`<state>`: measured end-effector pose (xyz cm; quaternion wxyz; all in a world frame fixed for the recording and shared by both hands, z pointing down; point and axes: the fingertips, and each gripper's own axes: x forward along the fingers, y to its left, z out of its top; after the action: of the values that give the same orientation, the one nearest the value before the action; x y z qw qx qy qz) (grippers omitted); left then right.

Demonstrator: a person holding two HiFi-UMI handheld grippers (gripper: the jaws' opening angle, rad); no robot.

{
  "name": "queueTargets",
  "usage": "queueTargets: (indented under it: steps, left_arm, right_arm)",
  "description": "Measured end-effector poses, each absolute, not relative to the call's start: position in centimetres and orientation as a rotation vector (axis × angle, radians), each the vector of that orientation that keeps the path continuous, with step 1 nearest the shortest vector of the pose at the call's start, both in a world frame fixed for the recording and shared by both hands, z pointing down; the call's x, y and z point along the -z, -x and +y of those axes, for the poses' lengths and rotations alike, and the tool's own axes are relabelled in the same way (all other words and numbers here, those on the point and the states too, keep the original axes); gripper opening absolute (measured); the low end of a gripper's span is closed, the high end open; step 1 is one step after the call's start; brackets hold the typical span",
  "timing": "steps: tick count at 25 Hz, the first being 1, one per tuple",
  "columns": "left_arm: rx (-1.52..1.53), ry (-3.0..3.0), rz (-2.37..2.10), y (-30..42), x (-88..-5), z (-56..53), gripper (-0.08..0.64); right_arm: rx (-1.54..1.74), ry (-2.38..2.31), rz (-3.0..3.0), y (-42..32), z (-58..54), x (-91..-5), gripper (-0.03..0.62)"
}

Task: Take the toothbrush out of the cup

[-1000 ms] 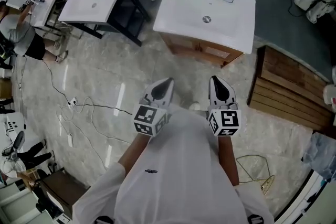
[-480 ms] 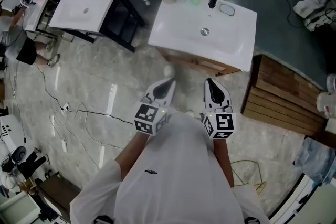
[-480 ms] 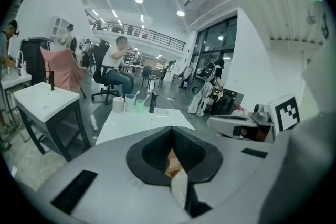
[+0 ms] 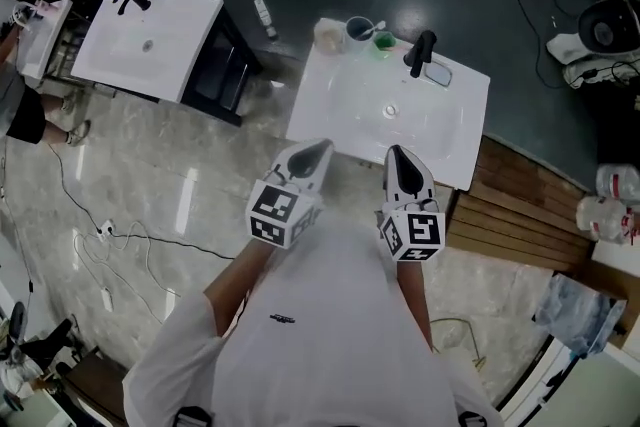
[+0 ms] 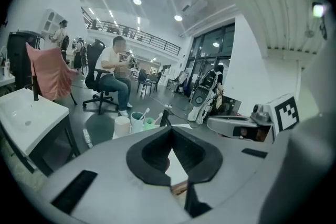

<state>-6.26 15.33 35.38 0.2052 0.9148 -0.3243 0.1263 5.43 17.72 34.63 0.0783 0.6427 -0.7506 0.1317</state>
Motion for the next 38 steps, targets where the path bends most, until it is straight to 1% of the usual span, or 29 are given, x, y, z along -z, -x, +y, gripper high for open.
queueTargets:
  steps: [9,13,17,28,38]
  left_arm:
    - [-0.340,-2.581,-0.827,8.4,-35.9,6.0,0.003]
    - [-0.351,-2.534,-0.824,8.8,-37.4,4.2,0.003]
    - [-0.364,-2.545,-0.849,7.9,-37.2,1.9,0.003]
    - [-0.384,-2.480,-0.923,8.6,-38.1,0.1,0.003]
    - [-0.411,-2.434,-0.955,9.2,-40.4,-2.4,0.003]
  right_arm:
    - [-0.339,-1.986,-2.188,-3.4,7.5,-34.8,0.006]
    - [-0.340,-1.961,-2.188,-2.9,6.0,-35.0,0.006]
    - [-0.352,-1.940,-2.194,-3.3,4.1,-35.5,0.006]
    - [-0.434,-1.819,-2.239,-1.5,0.4,-38.0,0.008]
    - [-0.466,-1.709,-2.244,0.1,-4.2,-41.7,0.075]
